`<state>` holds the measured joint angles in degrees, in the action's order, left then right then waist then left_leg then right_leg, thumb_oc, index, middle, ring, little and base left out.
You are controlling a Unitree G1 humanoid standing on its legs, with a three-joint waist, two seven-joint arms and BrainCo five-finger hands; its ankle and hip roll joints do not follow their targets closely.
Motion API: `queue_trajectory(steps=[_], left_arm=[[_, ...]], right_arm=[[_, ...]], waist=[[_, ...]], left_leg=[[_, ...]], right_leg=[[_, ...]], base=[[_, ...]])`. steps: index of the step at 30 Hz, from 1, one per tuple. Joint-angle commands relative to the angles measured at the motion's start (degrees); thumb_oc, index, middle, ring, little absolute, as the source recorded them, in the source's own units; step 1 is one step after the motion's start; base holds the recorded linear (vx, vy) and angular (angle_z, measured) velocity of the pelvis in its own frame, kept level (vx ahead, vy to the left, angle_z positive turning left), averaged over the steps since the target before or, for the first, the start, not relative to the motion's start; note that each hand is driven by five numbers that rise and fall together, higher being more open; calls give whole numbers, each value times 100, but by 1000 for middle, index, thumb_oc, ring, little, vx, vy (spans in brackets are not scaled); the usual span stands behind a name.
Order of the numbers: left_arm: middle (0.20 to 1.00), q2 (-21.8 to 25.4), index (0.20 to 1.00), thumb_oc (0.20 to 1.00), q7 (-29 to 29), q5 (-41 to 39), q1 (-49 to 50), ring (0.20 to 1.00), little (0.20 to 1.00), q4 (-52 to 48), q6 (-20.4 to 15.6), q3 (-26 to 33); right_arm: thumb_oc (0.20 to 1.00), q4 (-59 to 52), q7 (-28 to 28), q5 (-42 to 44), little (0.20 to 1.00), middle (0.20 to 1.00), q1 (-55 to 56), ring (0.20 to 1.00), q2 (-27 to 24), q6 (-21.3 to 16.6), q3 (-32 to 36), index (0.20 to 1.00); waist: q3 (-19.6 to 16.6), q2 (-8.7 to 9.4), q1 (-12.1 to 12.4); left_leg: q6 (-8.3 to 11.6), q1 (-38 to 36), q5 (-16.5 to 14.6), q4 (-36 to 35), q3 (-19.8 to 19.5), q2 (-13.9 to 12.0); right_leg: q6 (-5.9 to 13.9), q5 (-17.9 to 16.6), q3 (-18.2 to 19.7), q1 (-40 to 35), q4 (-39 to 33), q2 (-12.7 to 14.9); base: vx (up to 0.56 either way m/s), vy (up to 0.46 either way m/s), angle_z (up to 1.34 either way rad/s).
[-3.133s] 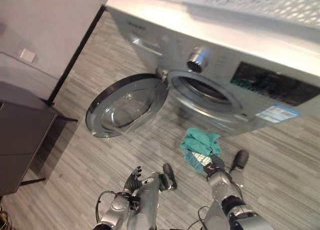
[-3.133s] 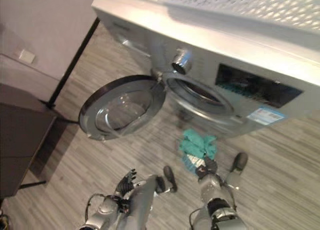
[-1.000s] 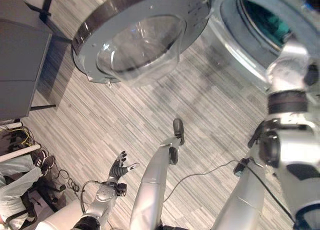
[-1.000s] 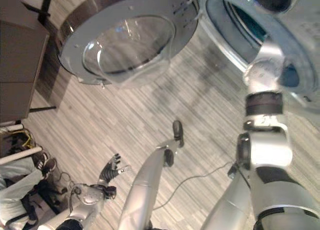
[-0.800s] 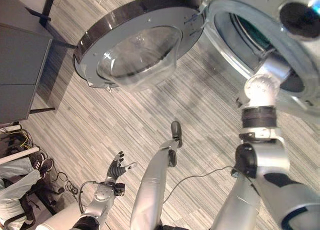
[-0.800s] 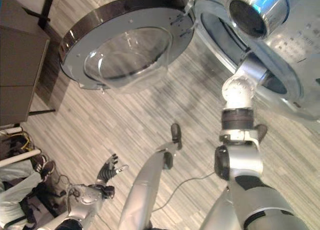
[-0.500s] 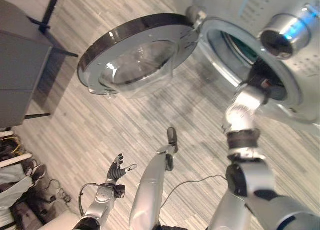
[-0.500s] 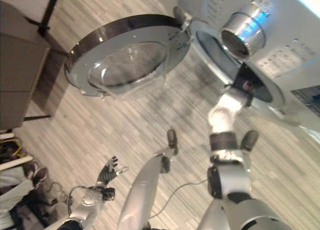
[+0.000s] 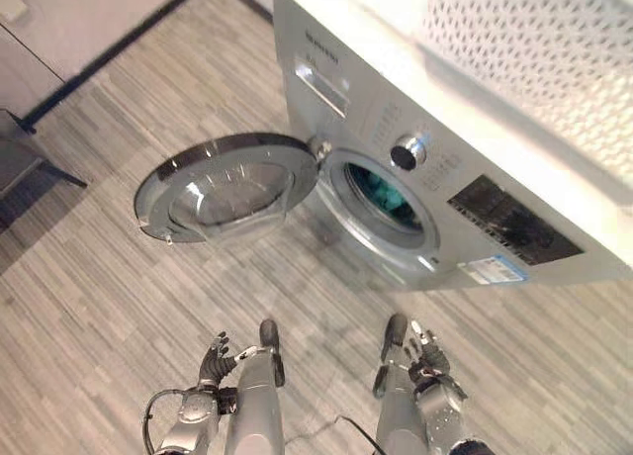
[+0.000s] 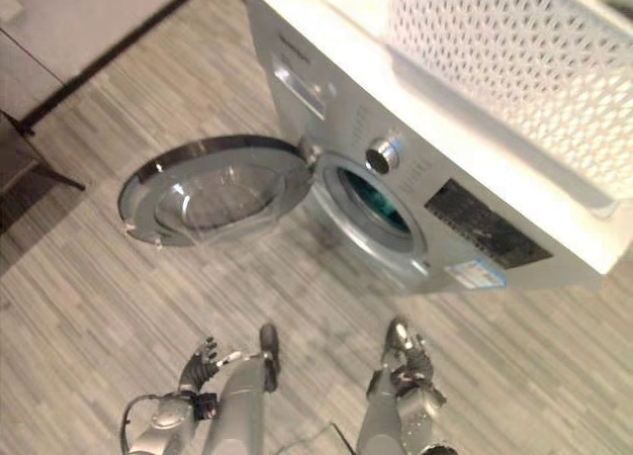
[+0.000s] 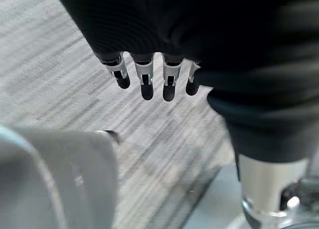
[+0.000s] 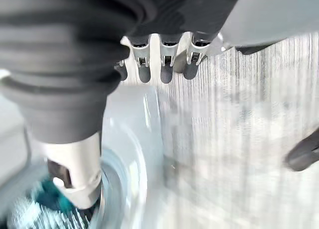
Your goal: Grab the laundry basket,head to the washer,open it,put in the laundry and shut it.
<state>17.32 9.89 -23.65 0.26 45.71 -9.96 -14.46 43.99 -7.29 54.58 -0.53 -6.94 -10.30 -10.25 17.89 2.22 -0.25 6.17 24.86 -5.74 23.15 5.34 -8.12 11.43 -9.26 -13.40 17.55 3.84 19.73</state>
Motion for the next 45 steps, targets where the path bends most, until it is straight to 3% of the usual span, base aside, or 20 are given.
queue_trajectory(steps=[1,6,8,10,12,14,16,18,19,20,22,27,34,37,38,39,40,41,42,45], left_arm=[[1000,55,1000,1000,41,228,199,1000,1000,-104,-28,126],[1000,-65,1000,1000,132,335,116,1000,1000,425,86,407],[1000,-93,1000,1000,183,435,159,1000,1000,570,113,610],[1000,-153,1000,1000,107,534,229,1000,1000,551,177,783],[1000,-224,1000,1000,81,582,244,1000,1000,473,179,804],[1000,-229,1000,1000,59,656,258,1000,1000,421,185,799],[1000,-198,1000,1000,-13,760,340,1000,1000,232,179,749],[1000,-184,1000,1000,-69,776,346,1000,1000,134,185,788],[1000,-193,1000,1000,-69,776,340,1000,1000,133,186,792],[1000,-170,1000,1000,-80,784,314,1000,1000,91,156,873],[1000,-130,1000,1000,-69,861,277,1000,1000,43,151,876],[1000,-88,1000,1000,-145,968,232,1000,1000,-26,162,763],[1000,-9,1000,1000,-411,1073,440,1000,1000,-91,247,355],[1000,37,1000,1000,-481,1082,486,1000,1000,-79,266,319],[1000,22,1000,1000,-510,1058,512,1000,1000,-47,262,322],[1000,195,1000,1000,-563,1060,520,1000,1000,40,267,200],[1000,201,1000,1000,-596,1062,533,1000,1000,135,270,232],[1000,142,1000,1000,-598,1060,537,1000,1000,139,267,266],[1000,138,1000,1000,-663,985,515,1000,1000,313,268,203],[1000,80,1000,1000,-717,1002,321,1000,1000,807,240,65]], right_arm=[[1000,-137,81,-259,1000,1000,159,1000,-169,169,495,1000],[1000,46,-156,-116,1000,1000,270,1000,-136,92,1273,1000],[1000,-109,-382,-74,1000,1000,302,1000,-387,-105,1958,1000],[1000,-1287,-896,-210,1000,1000,361,1000,-1029,-572,3124,1000],[1000,-2218,-1287,-548,1000,1000,354,1000,-1158,-945,3617,1000],[1000,-2487,-1512,-789,1000,1000,258,1000,-1249,-1146,3799,1000],[1000,-3344,-2132,-1682,1000,1000,-64,1000,-1520,-1528,4172,1000],[1000,-3887,-2529,-2643,1000,1000,-198,1000,-1965,-1340,4285,1000],[1000,-3921,-2566,-2685,1000,1000,-206,1000,-1957,-1312,4280,1000],[1000,-4373,-2734,-3487,1000,1000,-349,1000,-2370,-1053,4326,1000],[1000,-4553,-2812,-3939,1000,1000,-530,1000,-2780,-845,4338,1000],[1000,-4529,-2444,-4399,1000,1000,-819,1000,-3890,-347,4039,1000],[1000,-3651,-1309,-4663,1000,1000,-2375,1000,-6381,350,2445,1000],[1000,-3097,-893,-4836,1000,1000,-3321,1000,-6943,593,1452,1000],[1000,-2687,-808,-4828,1000,1000,-4206,1000,-7102,682,639,1000],[1000,-2006,-421,-5022,1000,1000,-5408,1000,-7223,920,-509,1000],[1000,-1416,-189,-5066,1000,1000,-6519,1000,-7126,1025,-1597,1000],[1000,-1326,-186,-5046,1000,1000,-6818,1000,-7092,1010,-1888,1000],[1000,-223,64,-5100,1000,1000,-8030,1000,-6617,1117,-2939,1000],[1000,1420,420,-5231,1000,1000,-8999,1000,-5644,1128,-3734,1000]], waist=[[-46,-138,-1],[-430,11,-124],[-684,73,-199],[-875,54,-374],[-872,-16,-531],[-847,-68,-568],[-802,-181,-564],[-791,-248,-557],[-789,-251,-562],[-775,-218,-564],[-773,-152,-555],[-820,88,-438],[-1281,266,-227],[-1314,288,-176],[-1342,271,-189],[-1393,400,-40],[-1415,394,-64],[-1412,343,-102],[-1431,334,-79],[-1444,301,-31]], left_leg=[[90,-486,-113,-468,11,-133],[35,-1048,-249,-664,143,-166],[-10,-1335,-396,-729,218,-109],[-261,-1698,-674,-750,232,219],[-427,-1807,-704,-825,145,453],[-498,-1855,-714,-850,132,528],[-630,-1969,-799,-870,93,666],[-629,-2020,-849,-905,44,670],[-626,-2008,-824,-912,45,671],[-597,-1979,-893,-855,21,683],[-552,-1938,-966,-740,-78,697],[-346,-2010,-994,-656,-412,647],[48,-2484,-410,-1563,-746,19],[114,-2566,-271,-1755,-777,-95],[138,-2619,-218,-1864,-749,-141],[179,-2663,-145,-1967,-732,-205],[200,-2680,-104,-2011,-716,-241],[200,-2687,-100,-2019,-709,-240],[228,-2711,-16,-2111,-709,-279],[275,-2695,87,-2193,-757,-322]], right_leg=[[32,554,71,-545,91,160],[136,440,104,-977,-91,212],[232,337,111,-1218,-220,279],[338,-103,252,-1383,165,521],[299,-394,651,-1246,594,540],[263,-473,884,-1096,850,479],[177,-157,1059,-919,1062,260],[128,317,1098,-881,701,54],[118,297,1095,-875,686,55],[158,379,1288,-762,36,-72],[215,375,1611,-574,-469,-199],[247,386,1945,-687,-517,-337],[41,513,1478,-1012,-526,-745],[-19,571,1411,-1109,-572,-810],[-39,583,1389,-1154,-609,-833],[-68,609,1338,-1217,-674,-867],[-84,617,1312,-1248,-698,-880],[-84,616,1317,-1248,-700,-880],[-110,633,1276,-1275,-717,-899],[-147,670,1210,-1315,-727,-918]], base=[[83,60,-11],[146,87,-17],[192,173,-16],[206,298,1],[59,235,33],[32,165,26],[63,130,6],[64,16,-5],[70,-51,-10],[62,-87,-16],[104,-131,2],[93,-176,29],[148,-220,34],[52,-69,13],[84,-90,12],[76,-77,-5],[57,-61,-16],[45,-40,-8],[41,-39,2],[53,-59,8]])
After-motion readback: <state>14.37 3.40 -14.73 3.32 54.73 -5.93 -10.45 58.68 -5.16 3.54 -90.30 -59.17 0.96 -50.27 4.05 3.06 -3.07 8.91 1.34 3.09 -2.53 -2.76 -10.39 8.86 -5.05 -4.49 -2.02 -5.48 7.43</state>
